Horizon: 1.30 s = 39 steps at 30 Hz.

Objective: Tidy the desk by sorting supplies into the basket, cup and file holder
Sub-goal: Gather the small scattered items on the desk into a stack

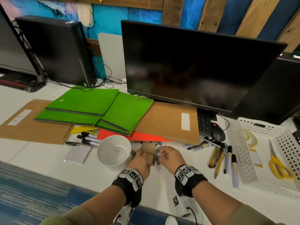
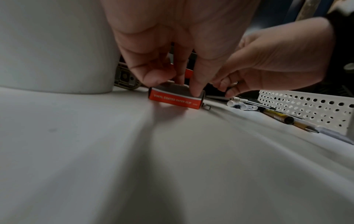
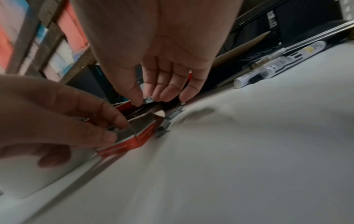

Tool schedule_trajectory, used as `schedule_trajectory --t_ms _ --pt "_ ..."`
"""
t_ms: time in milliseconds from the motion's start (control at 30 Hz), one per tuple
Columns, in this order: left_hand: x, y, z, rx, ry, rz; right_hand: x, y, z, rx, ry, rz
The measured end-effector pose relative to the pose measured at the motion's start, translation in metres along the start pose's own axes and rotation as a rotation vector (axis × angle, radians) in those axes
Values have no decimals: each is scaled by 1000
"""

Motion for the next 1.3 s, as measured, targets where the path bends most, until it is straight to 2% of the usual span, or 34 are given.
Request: schedule_trajectory --t_ms 133,300,467,600,700,833,1067,1300 --pt "-2 0 -1 0 -34 -35 11 -10 -4 74 98 -8" --pt "6 1 -3 -62 -28 63 10 -17 -4 91 87 -17" --pt "9 3 -6 -96 -39 94 -2 -10 5 -32 4 14" --pt "8 6 -4 -28 -54 108 -16 -7 12 83 23 -149" --pt "10 8 -4 -35 -65 113 -17 -5 16 142 74 -207" --pt "9 11 -5 -54 -33 108 -19 -6 24 182 104 -283" --pt "14 14 -7 -132 41 44 -22 -9 27 129 61 -225" --pt "22 21 -11 -125 70 48 -17 -13 29 125 66 -257"
Point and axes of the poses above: each hand's wrist, its own z-axis towards the middle knuckle, its own y-axis out of the back of the hand, x = y × z, the point moved 2 cm from there along z, towards the middle knuckle, and after that the axes turned 9 degrees about -x, right-handed, at the moved point
